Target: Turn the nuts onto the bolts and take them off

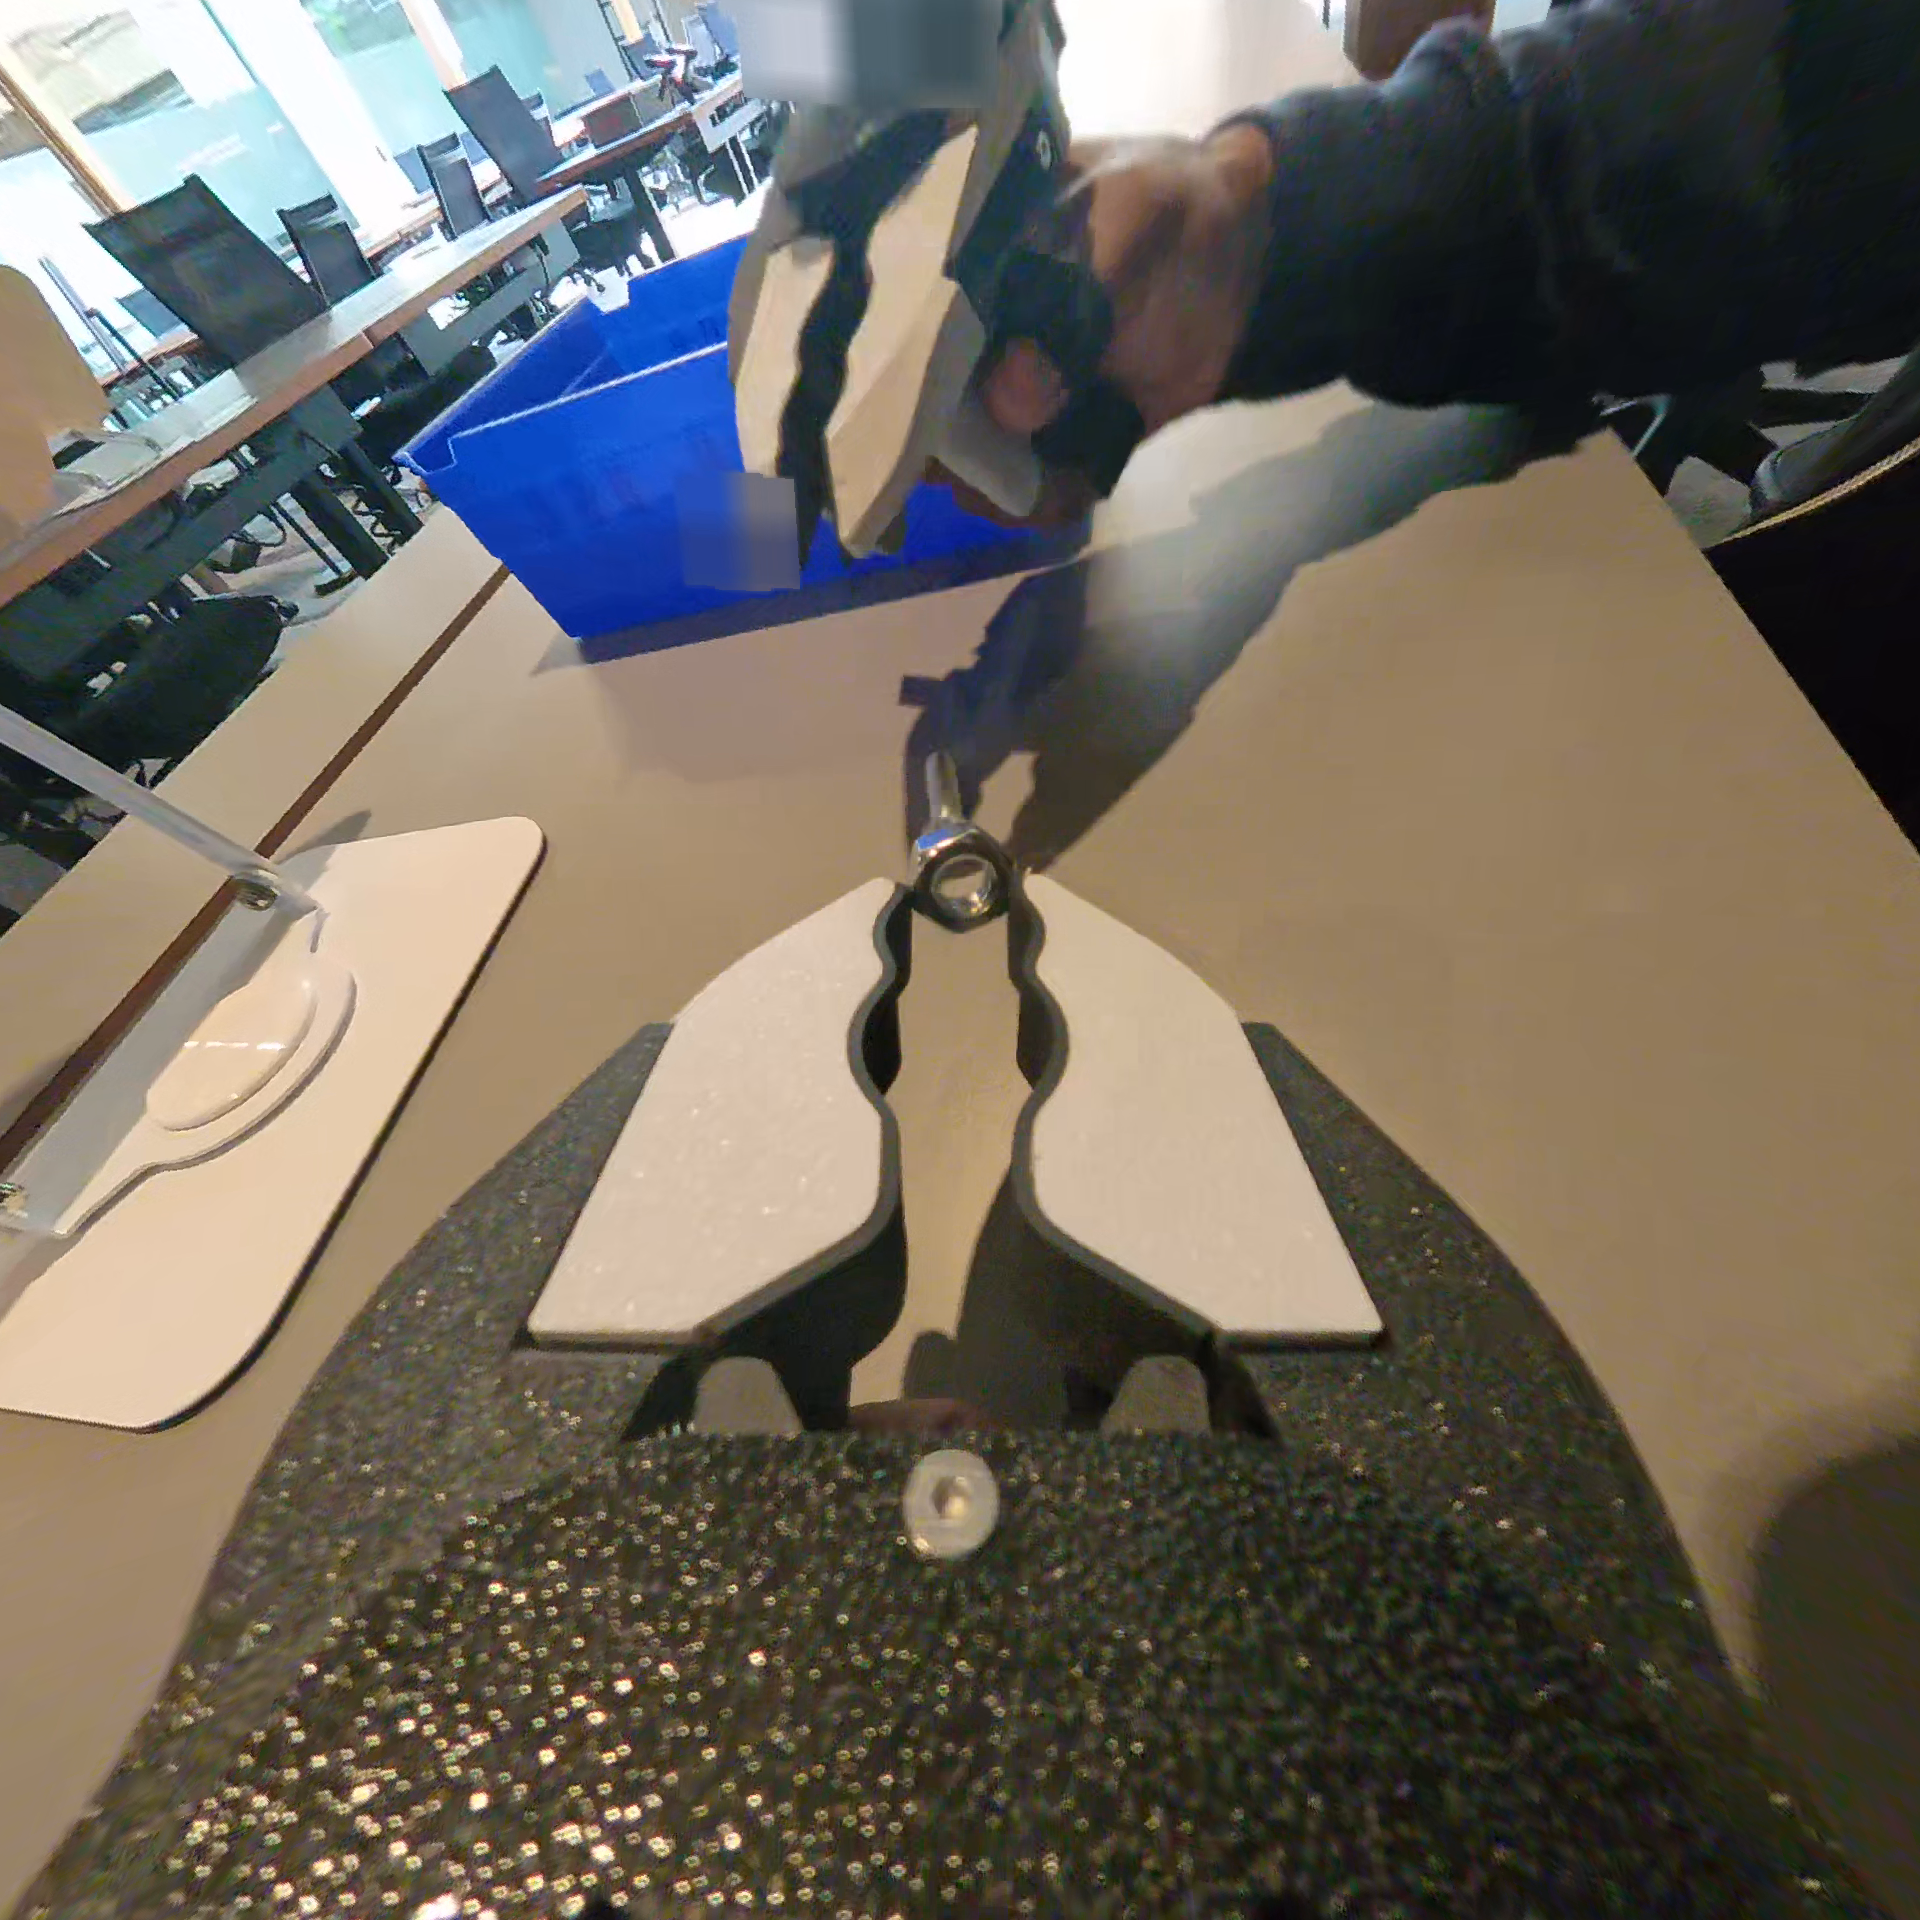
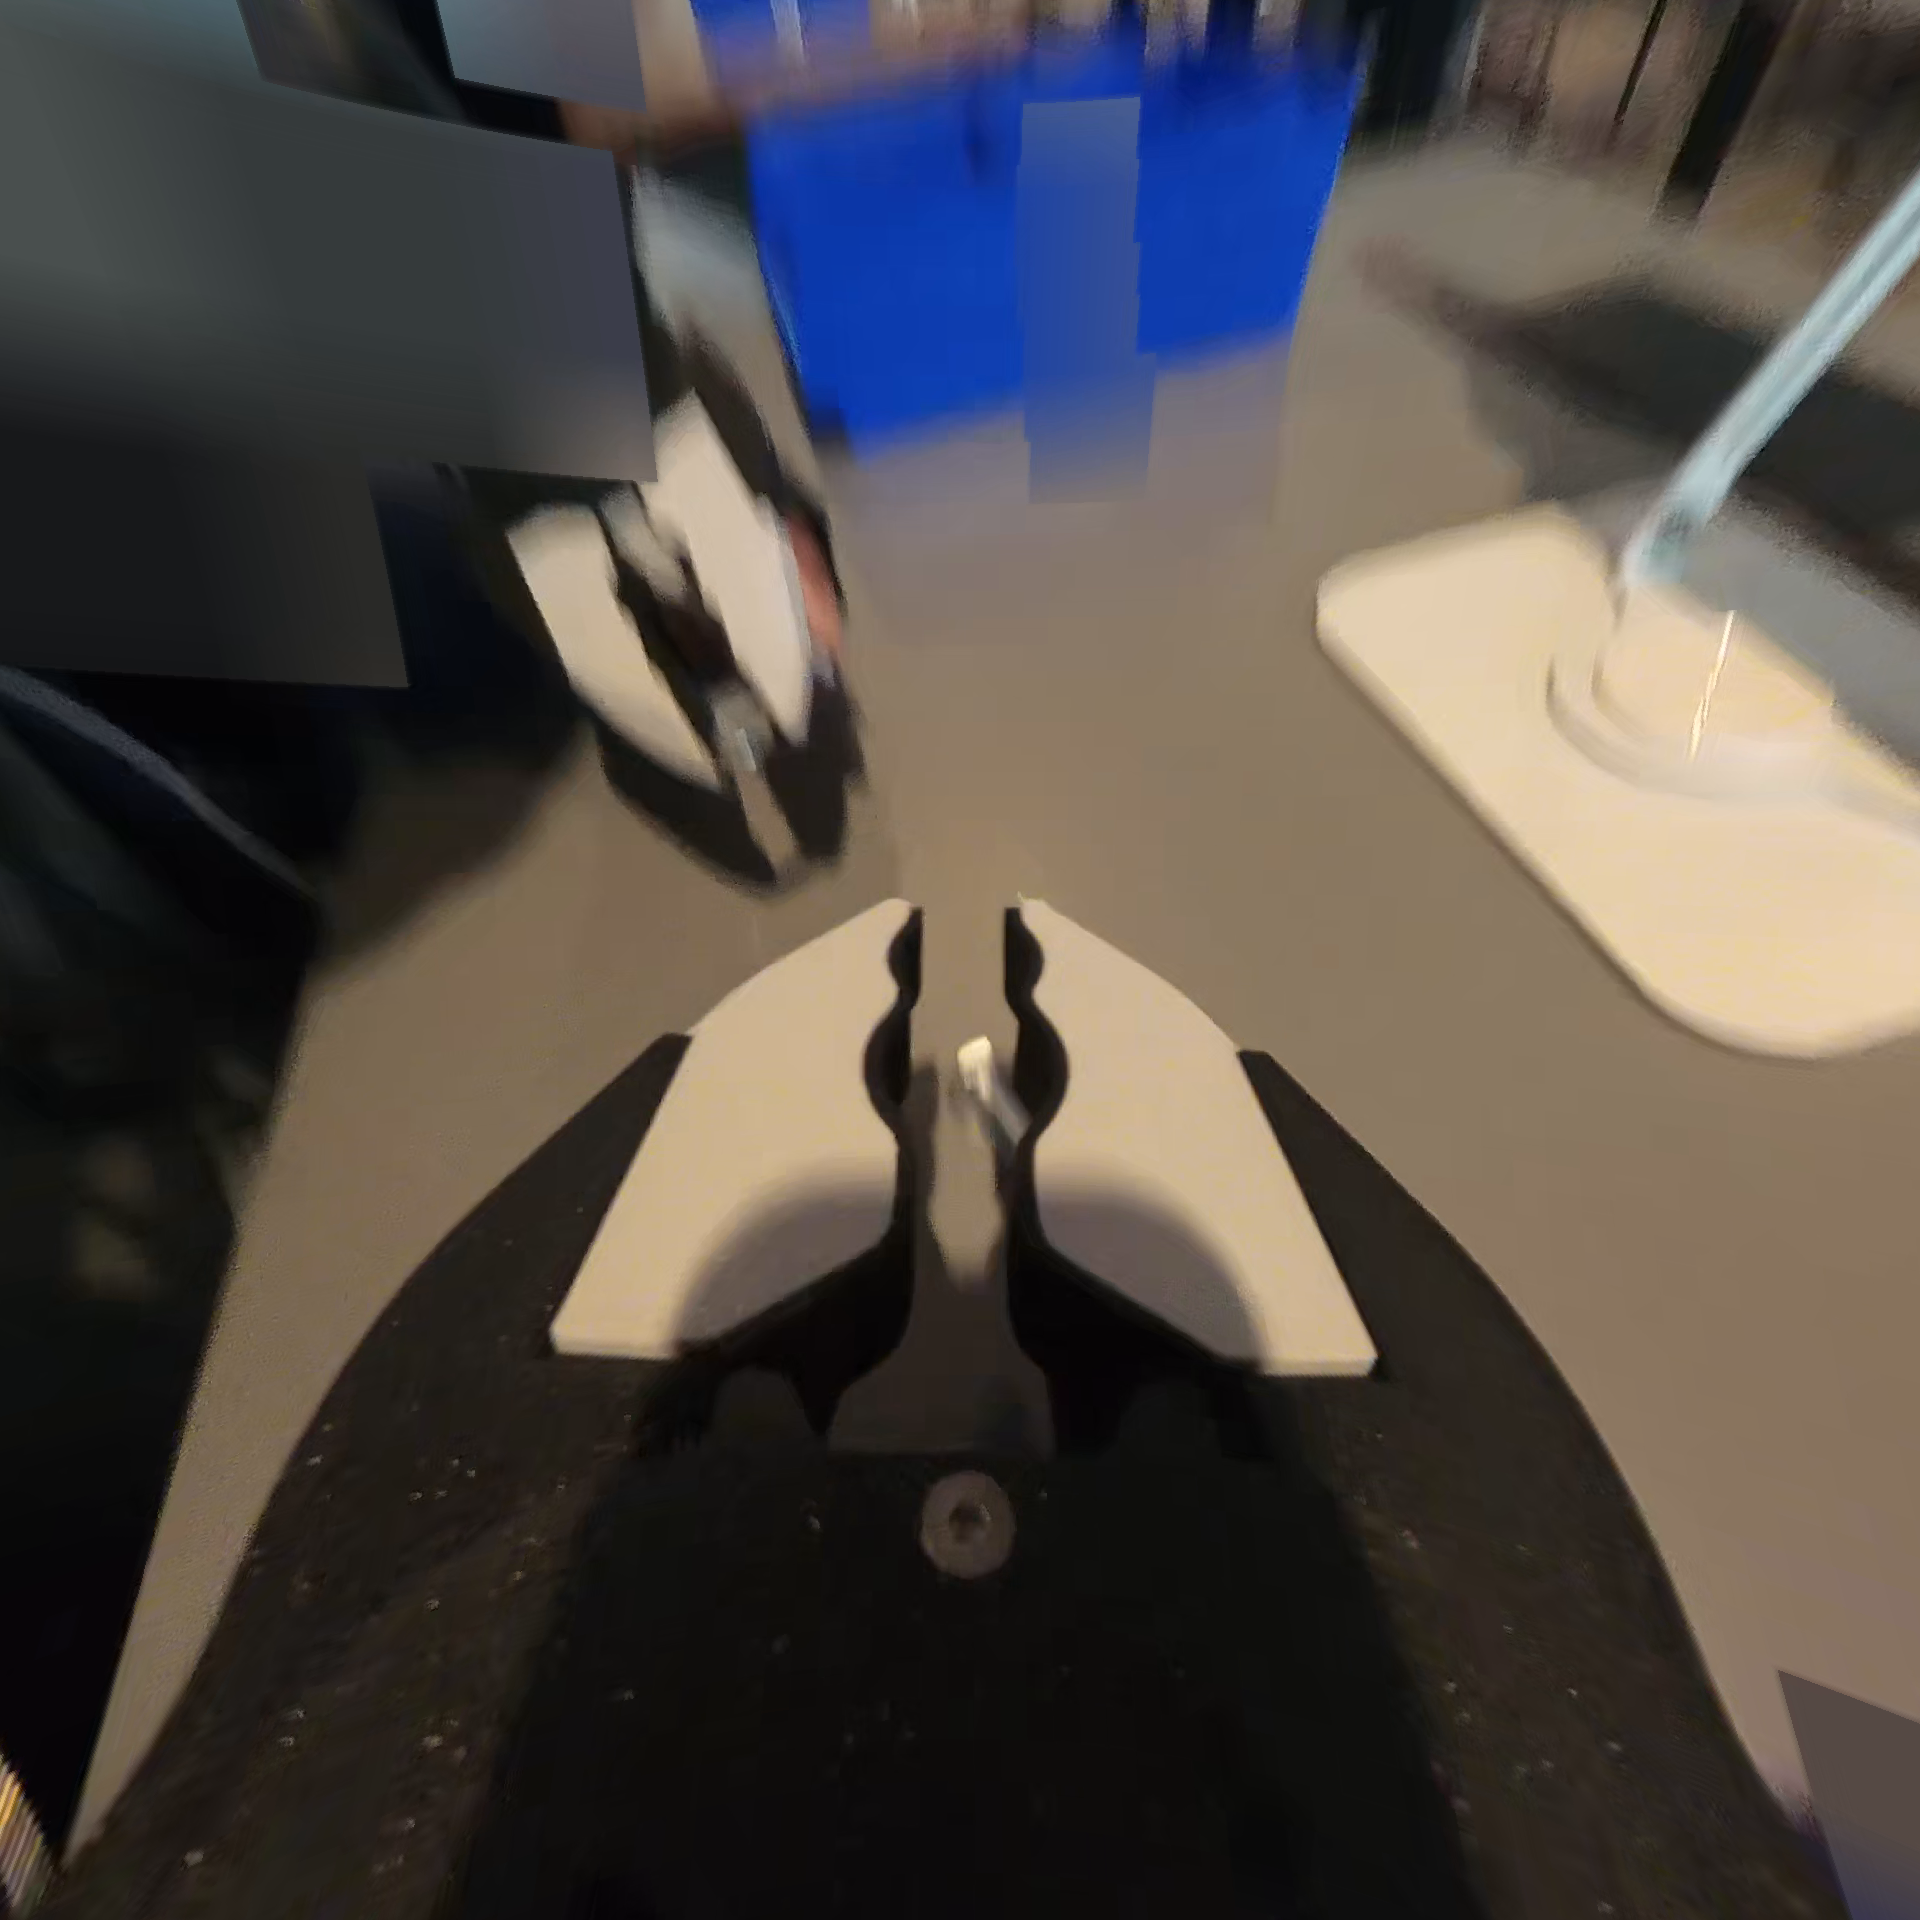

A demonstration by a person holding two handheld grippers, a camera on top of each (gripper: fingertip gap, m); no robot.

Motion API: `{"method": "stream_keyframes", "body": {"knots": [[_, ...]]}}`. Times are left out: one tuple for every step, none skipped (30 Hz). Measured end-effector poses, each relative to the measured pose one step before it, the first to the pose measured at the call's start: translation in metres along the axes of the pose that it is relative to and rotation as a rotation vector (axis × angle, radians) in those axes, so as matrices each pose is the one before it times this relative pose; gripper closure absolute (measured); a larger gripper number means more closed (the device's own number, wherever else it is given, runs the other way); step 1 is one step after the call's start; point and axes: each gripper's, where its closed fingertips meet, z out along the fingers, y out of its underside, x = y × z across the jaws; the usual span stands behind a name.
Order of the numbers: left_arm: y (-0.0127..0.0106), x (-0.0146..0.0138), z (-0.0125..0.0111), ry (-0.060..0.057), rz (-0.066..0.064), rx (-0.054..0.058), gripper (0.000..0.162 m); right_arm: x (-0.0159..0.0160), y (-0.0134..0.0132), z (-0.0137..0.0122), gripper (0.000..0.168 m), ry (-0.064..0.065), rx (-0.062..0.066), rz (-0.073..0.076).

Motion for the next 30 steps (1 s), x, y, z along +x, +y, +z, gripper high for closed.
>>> {"method": "stream_keyframes", "body": {"knots": [[0.00122,-0.00023,0.00010,-0.0025,0.0020,-0.0063,0.145,0.00204,0.01129,-0.00216,0.151,0.0190,-0.0894,-0.0101],[0.00170,-0.00016,0.00034,-0.0027,0.0013,-0.0077,0.145,0.00139,0.01186,0.00030,0.149,0.0227,-0.0756,-0.0091],[0.00130,0.00026,0.00019,-0.0003,0.0012,-0.0058,0.145,0.00076,0.01355,0.00244,0.147,0.0220,-0.0743,-0.0163],[0.00076,-0.00026,0.00002,-0.0018,0.0009,-0.0032,0.145,0.00285,0.01313,0.00382,0.144,0.0350,-0.0706,-0.0127],[0.00012,-0.00025,0.00001,-0.0013,-0.0015,-0.0006,0.145,0.00208,0.00780,0.00460,0.141,0.0292,-0.0406,-0.0170],[-0.00028,-0.00009,0.00016,0.0014,-0.0038,0.0006,0.145,-0.00139,0.00183,0.00485,0.141,0.0065,-0.0103,-0.0210],[-0.00050,0.00000,0.00029,0.0007,-0.0021,0.0002,0.145,-0.00412,0.00023,0.00485,0.141,-0.0123,-0.0131,-0.0190],[0.00006,0.00010,0.00050,0.0008,0.0004,-0.0014,0.145,-0.00467,0.00164,0.00512,0.141,-0.0098,-0.0307,-0.0363],[0.00099,0.00024,0.00041,0.0007,0.0004,-0.0051,0.145,-0.00229,0.00214,0.00456,0.142,0.0090,-0.0371,-0.0577],[0.00136,-0.00016,0.00023,-0.0020,0.0013,-0.0060,0.145,0.00009,0.00201,0.00393,0.144,0.0179,-0.0369,-0.0547],[0.00073,-0.00027,-0.00013,-0.0026,0.0005,-0.0025,0.145,0.00067,0.00158,0.00369,0.147,0.0084,-0.0325,-0.0359],[-0.00019,-0.00032,-0.00026,-0.0003,-0.0033,0.0023,0.145,0.00069,0.00174,0.00322,0.151,-0.0033,-0.0298,-0.0195],[-0.00094,-0.00038,-0.00025,-0.0001,-0.0040,0.0055,0.145,0.00141,0.00233,0.00237,0.155,-0.0027,-0.0298,-0.0100],[-0.00059,-0.00044,-0.00017,-0.0003,-0.0037,0.0041,0.145,0.00193,0.00101,0.00057,0.158,0.0004,-0.0162,-0.0068],[0.00019,-0.00034,-0.00013,-0.0005,-0.0035,0.0002,0.145,0.00090,0.00057,-0.00020,0.159,-0.0092,-0.0101,-0.0007],[0.00062,-0.00042,-0.00017,-0.0018,-0.0023,-0.0022,0.145,-0.00003,0.00054,-0.00019,0.159,-0.0145,-0.0100,0.0055],[0.00019,-0.00046,-0.00015,-0.0017,-0.0013,-0.0014,0.145,-0.00005,0.00035,-0.00014,0.159,-0.0120,-0.0100,0.0087],[-0.00046,-0.00027,-0.00015,-0.0005,-0.0018,0.0016,0.145,-0.00016,0.00018,0.00016,0.159,-0.0094,-0.0108,0.0154],[-0.00067,0.00006,0.00000,0.0008,-0.0025,0.0028,0.145,-0.00109,-0.00058,0.00022,0.159,-0.0087,-0.0105,0.0190],[-0.00058,-0.00004,-0.00012,0.0005,-0.0019,0.0024,0.145,-0.00169,-0.00056,0.00032,0.159,-0.0065,-0.0094,0.0240],[-0.00034,0.00008,-0.00008,0.0000,-0.0008,0.0014,0.145,-0.00106,-0.00048,0.00040,0.159,0.0005,-0.0103,0.0355],[-0.00016,-0.00005,-0.00015,-0.0005,-0.0012,0.0001,0.145,-0.00015,-0.00018,0.00016,0.159,0.0077,-0.0101,0.0531],[0.00015,-0.00030,-0.00002,-0.0006,-0.0025,-0.0013,0.145,-0.00041,-0.00053,0.00030,0.159,0.0074,-0.0061,0.0692],[-0.00001,-0.00016,0.00002,-0.0002,-0.0026,-0.0012,0.145,-0.00026,-0.00139,0.00054,0.159,0.0079,0.0036,0.0690],[-0.00017,0.00001,0.00003,0.0002,-0.0016,-0.0002,0.145,-0.00129,-0.00201,0.00079,0.159,0.0027,0.0141,0.0521],[-0.00047,0.00004,-0.00021,-0.0004,-0.0004,0.0009,0.145,-0.00250,-0.00167,0.00107,0.158,-0.0061,0.0175,0.0281],[-0.00053,0.00003,-0.00025,-0.0001,0.0001,0.0016,0.145,-0.00210,-0.00077,0.00090,0.158,-0.0077,0.0129,0.0007],[-0.00038,-0.00016,-0.00037,-0.0010,-0.0005,0.0008,0.145,-0.00149,0.00043,-0.00023,0.158,-0.0050,0.0046,-0.0270],[-0.00037,-0.00051,-0.00070,-0.0022,-0.0005,0.0014,0.145,-0.00041,0.00106,-0.00143,0.158,-0.0017,-0.0019,-0.0396],[-0.00067,-0.00058,-0.00076,-0.0027,-0.0012,0.0036,0.145,0.00064,0.00095,-0.00239,0.156,-0.0010,-0.0041,-0.0409]]}}
